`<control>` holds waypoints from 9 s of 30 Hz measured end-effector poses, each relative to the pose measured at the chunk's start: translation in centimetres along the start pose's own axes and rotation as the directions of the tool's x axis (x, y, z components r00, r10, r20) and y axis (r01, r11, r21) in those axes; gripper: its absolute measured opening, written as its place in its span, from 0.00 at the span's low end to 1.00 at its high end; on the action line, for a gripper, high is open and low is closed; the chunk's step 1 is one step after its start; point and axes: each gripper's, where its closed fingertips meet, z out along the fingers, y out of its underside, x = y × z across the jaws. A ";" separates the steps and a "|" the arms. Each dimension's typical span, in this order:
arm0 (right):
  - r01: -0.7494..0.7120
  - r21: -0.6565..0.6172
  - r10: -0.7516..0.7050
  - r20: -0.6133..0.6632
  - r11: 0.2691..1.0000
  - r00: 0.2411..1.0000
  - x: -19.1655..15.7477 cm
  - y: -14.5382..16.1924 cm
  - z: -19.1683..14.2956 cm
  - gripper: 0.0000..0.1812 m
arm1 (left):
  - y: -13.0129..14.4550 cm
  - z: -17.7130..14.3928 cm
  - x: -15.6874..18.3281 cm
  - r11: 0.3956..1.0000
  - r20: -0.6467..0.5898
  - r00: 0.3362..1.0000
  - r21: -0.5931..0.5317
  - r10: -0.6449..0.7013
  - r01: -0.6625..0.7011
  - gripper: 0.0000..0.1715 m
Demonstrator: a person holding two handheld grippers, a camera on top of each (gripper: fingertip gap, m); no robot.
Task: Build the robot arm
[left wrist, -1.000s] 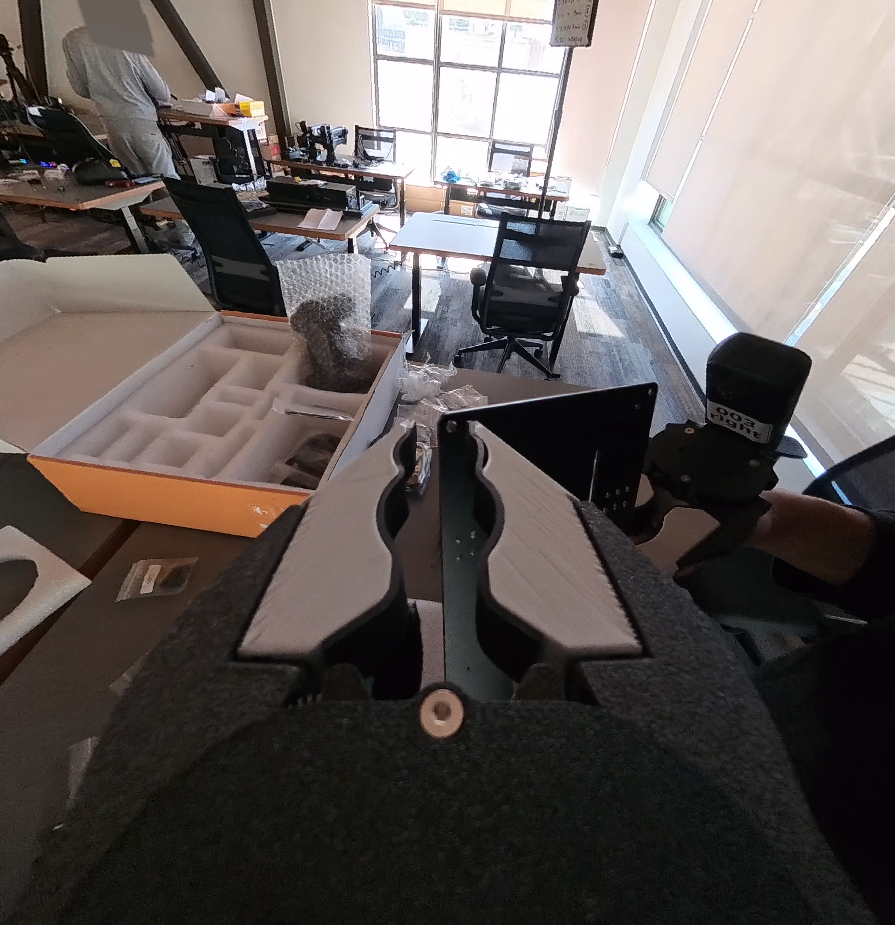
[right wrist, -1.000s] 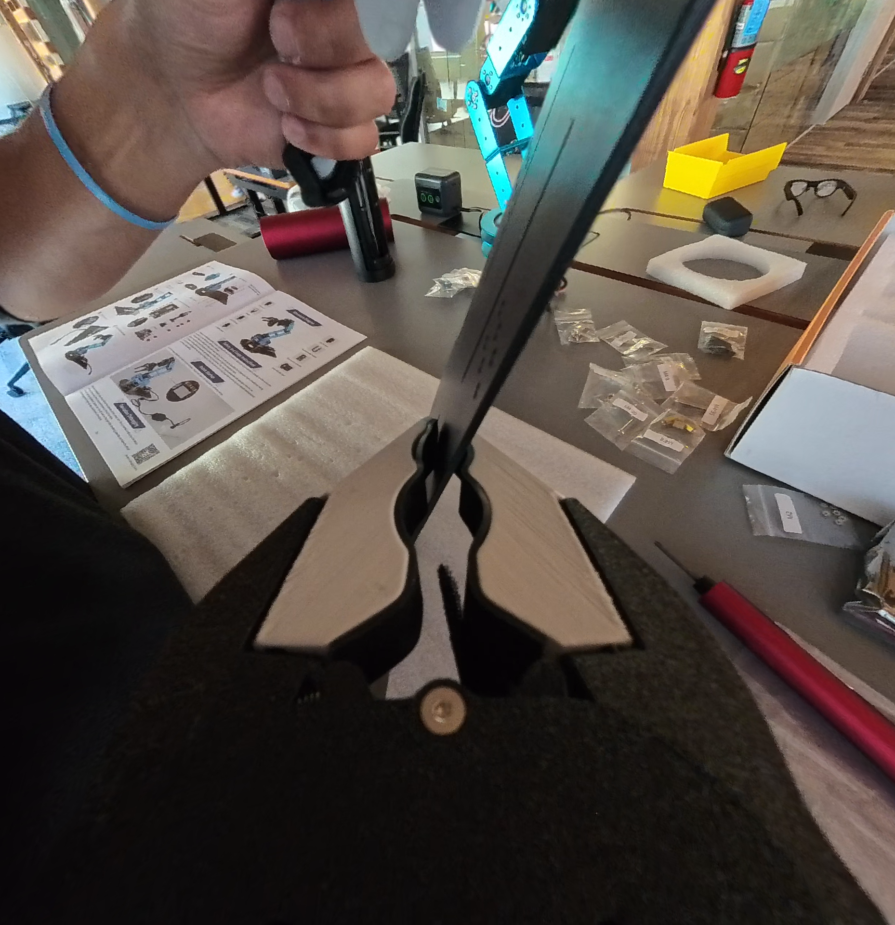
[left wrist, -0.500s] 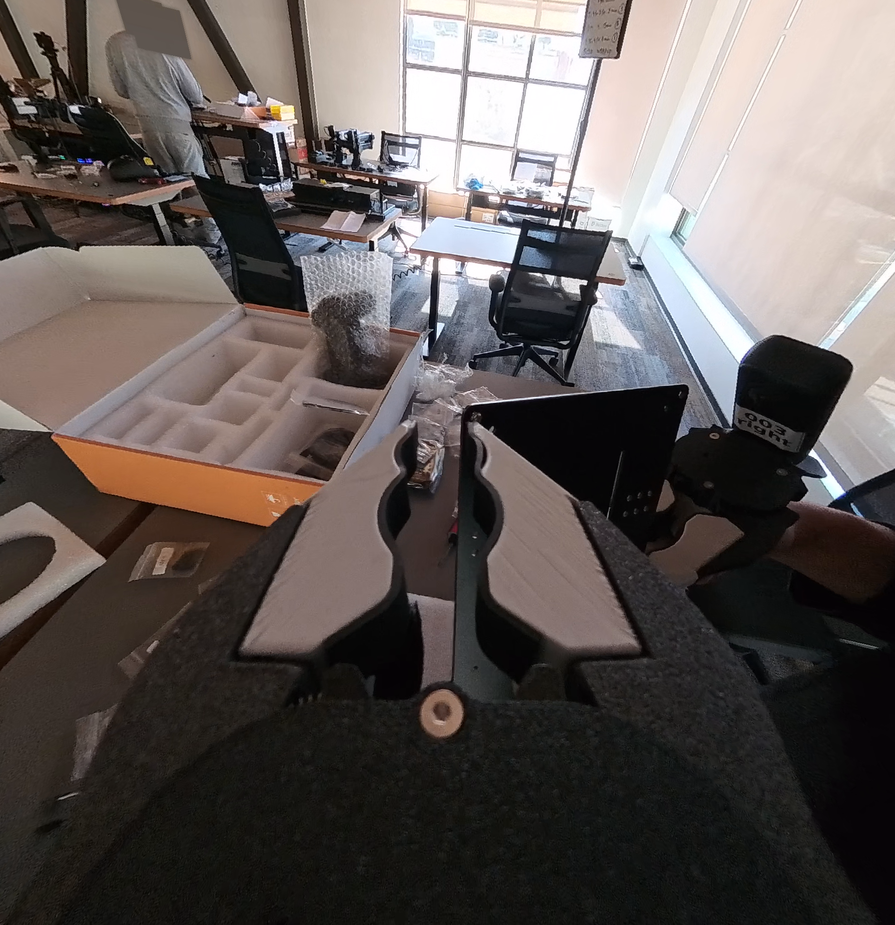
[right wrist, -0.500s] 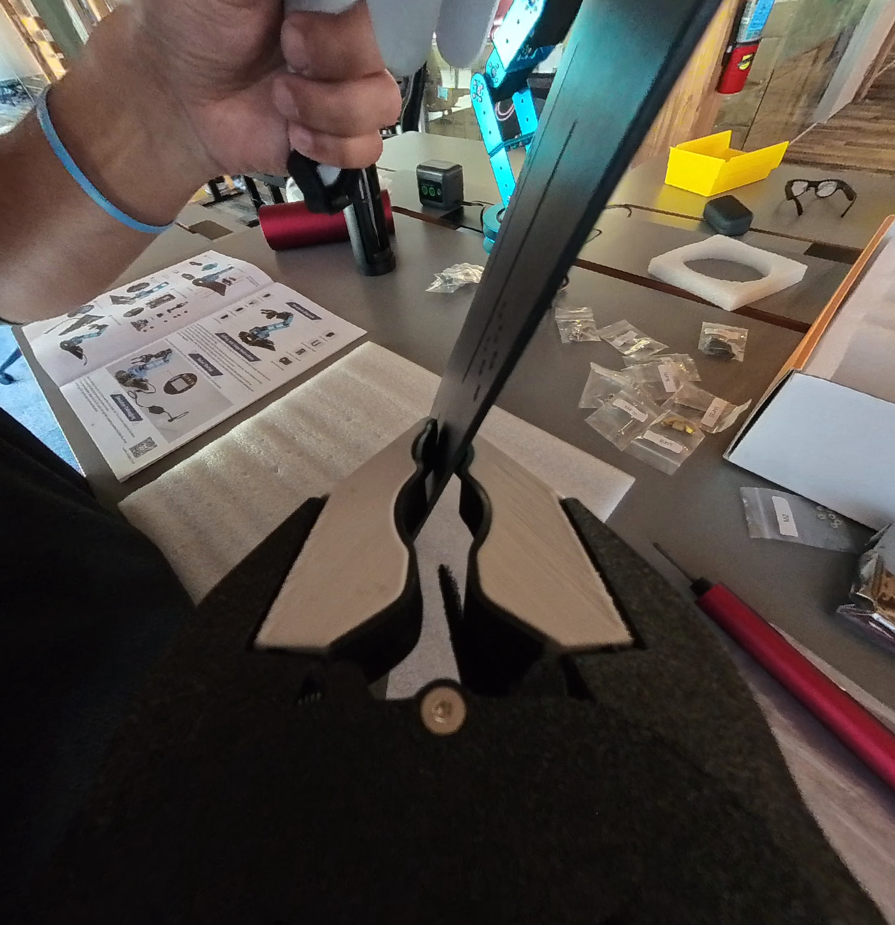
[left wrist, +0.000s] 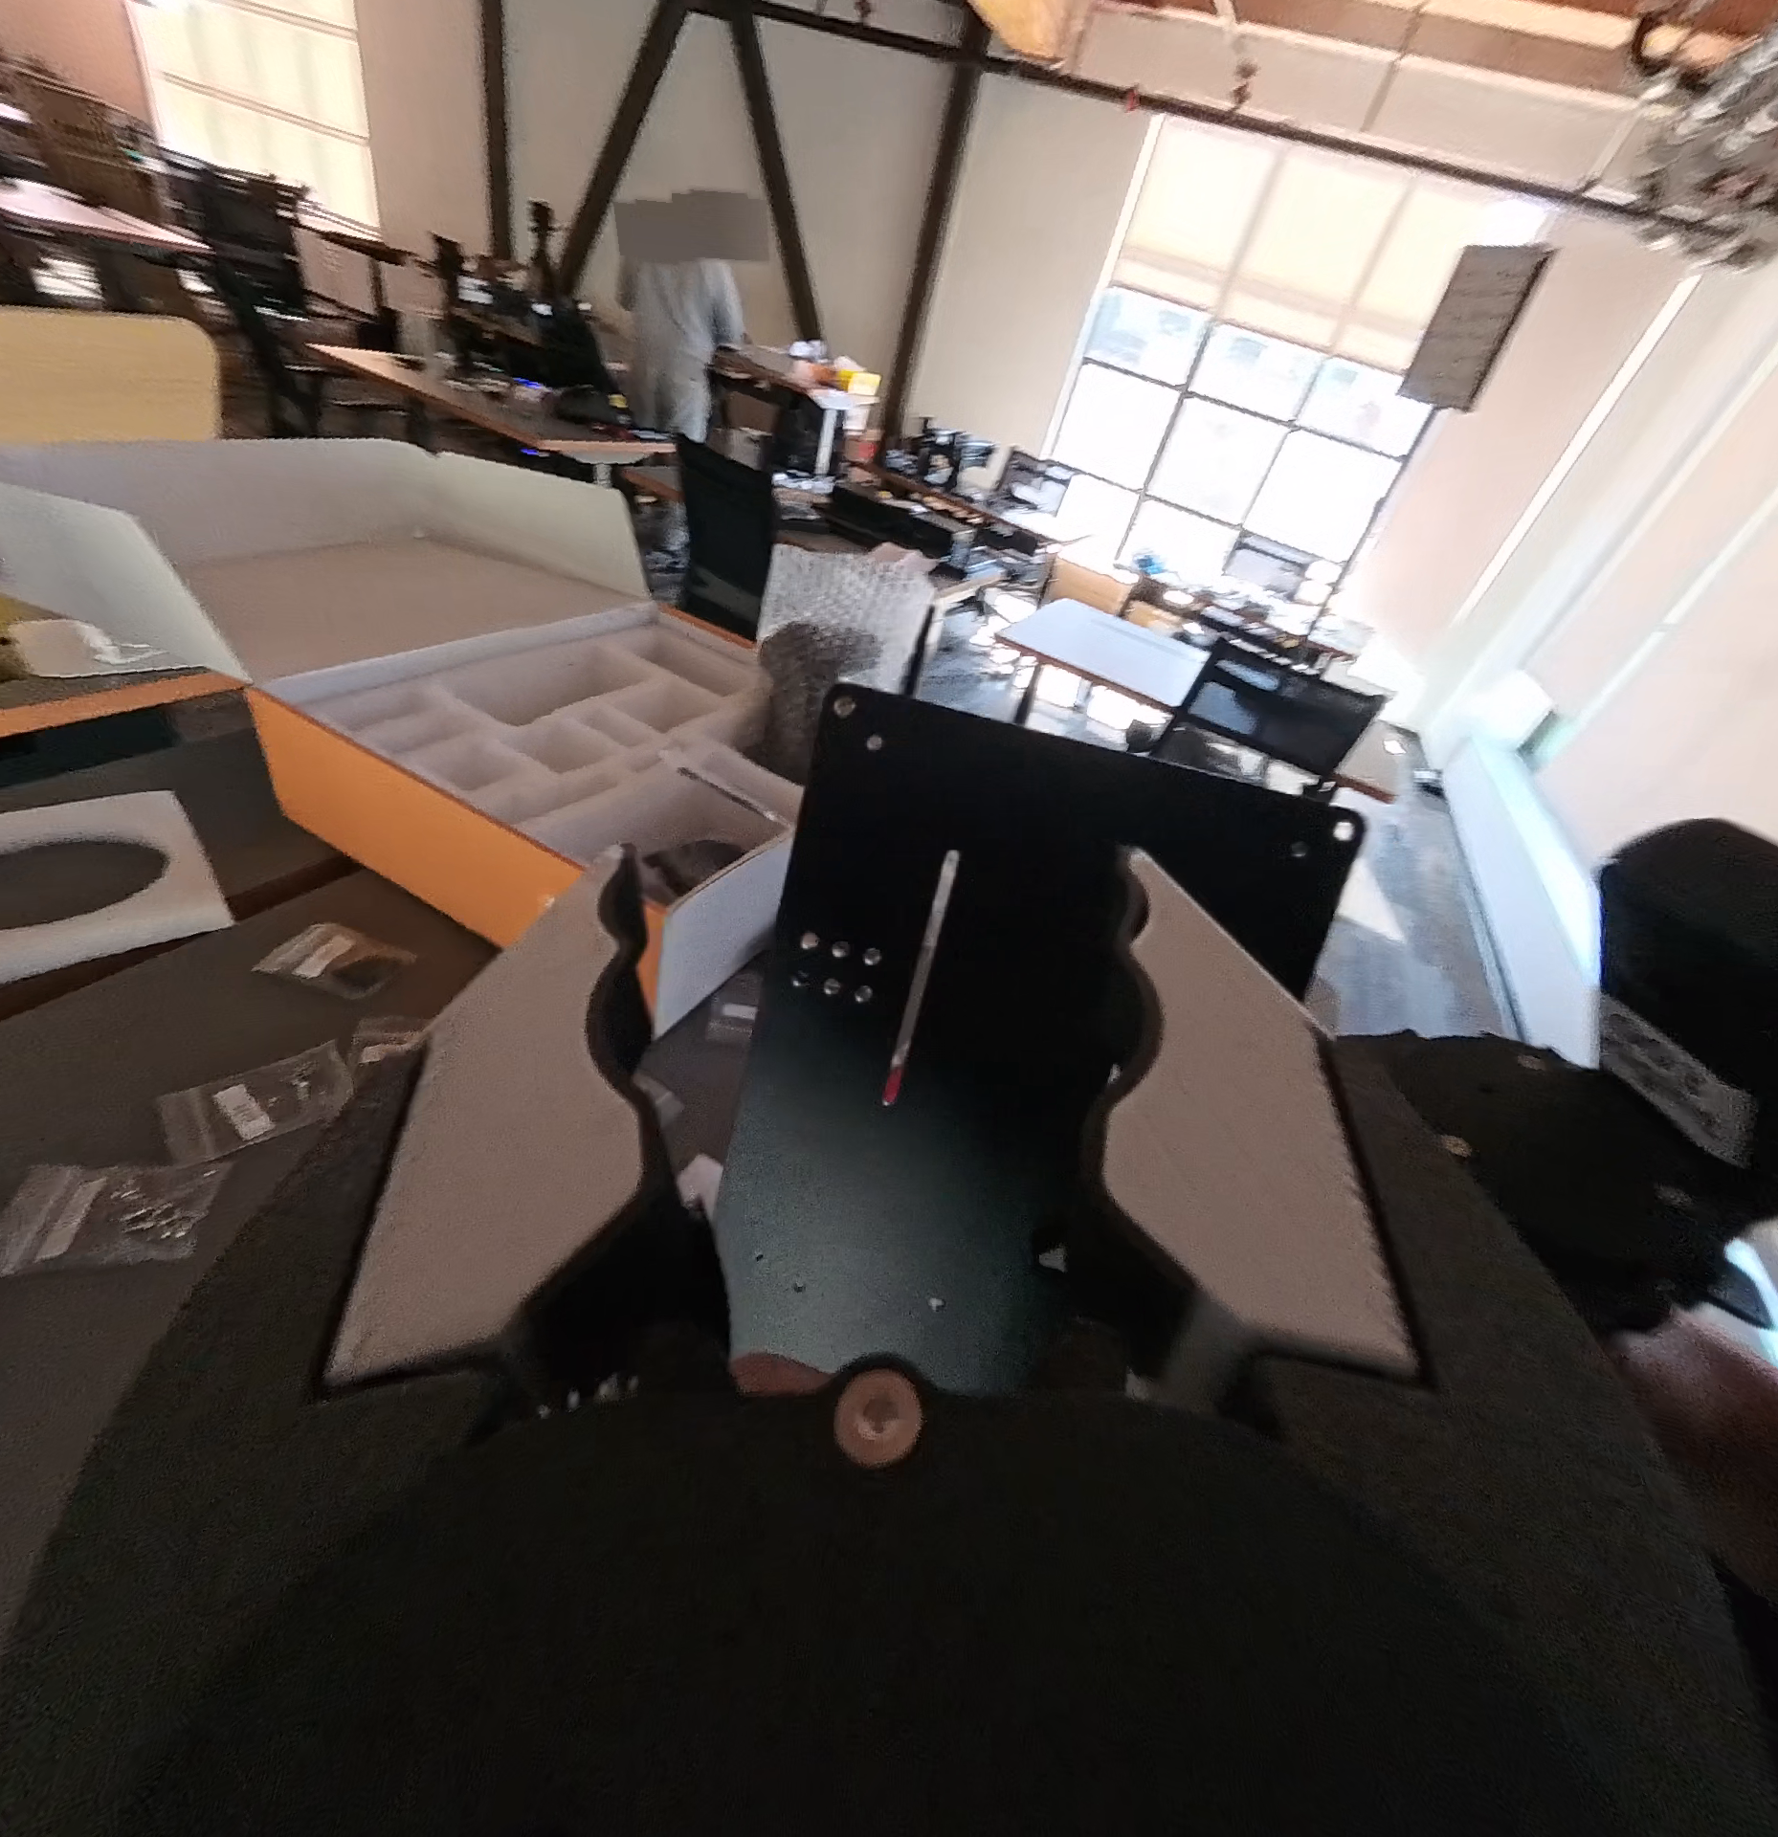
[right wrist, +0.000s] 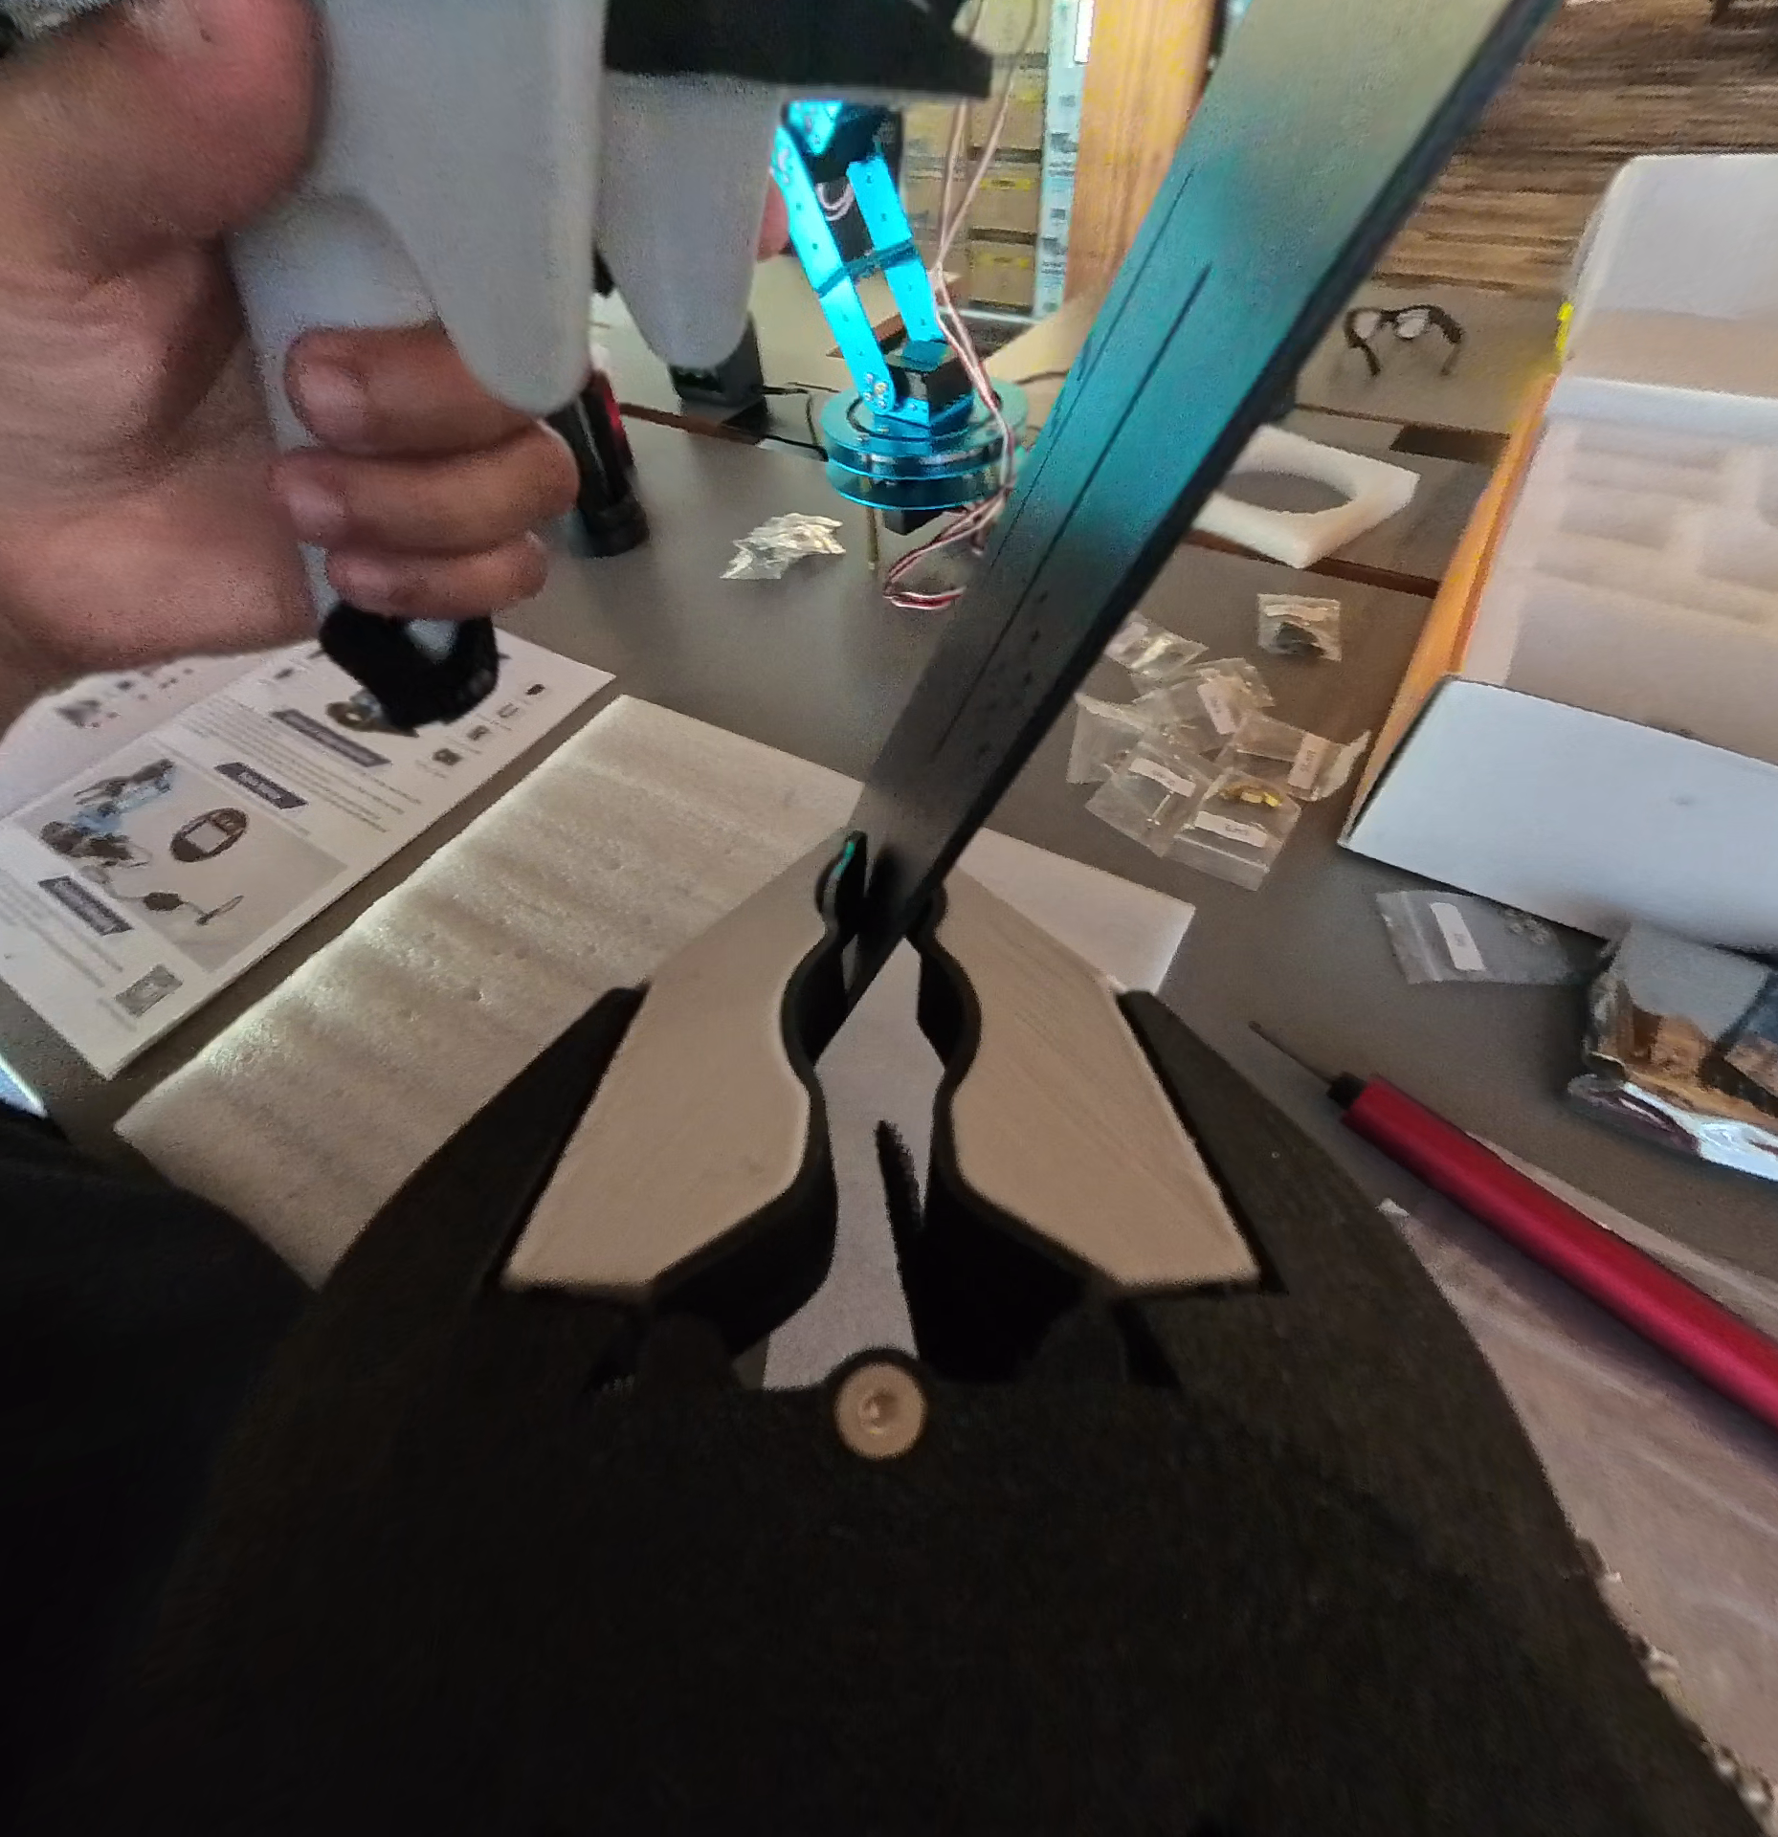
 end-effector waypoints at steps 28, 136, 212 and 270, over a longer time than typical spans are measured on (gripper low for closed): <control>0.200 -0.066 -0.210 -0.290 0.978 0.934 -4.5 -0.8 0.0 0.04 | -0.1 0.8 2.8 0.909 -0.131 0.922 -0.267 -0.364 0.321 0.48; 0.650 0.266 -0.675 0.515 0.712 0.528 1.4 -12.8 0.2 0.03 | 0.4 0.2 4.7 0.918 -0.190 0.951 -0.360 -0.246 0.165 0.44; -0.265 0.280 0.303 -0.104 0.923 0.947 3.0 -5.6 -5.6 0.01 | 14.6 -1.1 -2.5 0.877 -0.612 0.709 -0.479 -0.351 0.021 0.17; -0.727 0.109 0.678 0.288 0.678 0.676 -1.3 4.5 -1.5 0.02 | 11.2 1.8 -1.4 0.708 -0.580 0.512 -0.701 -0.634 0.082 0.13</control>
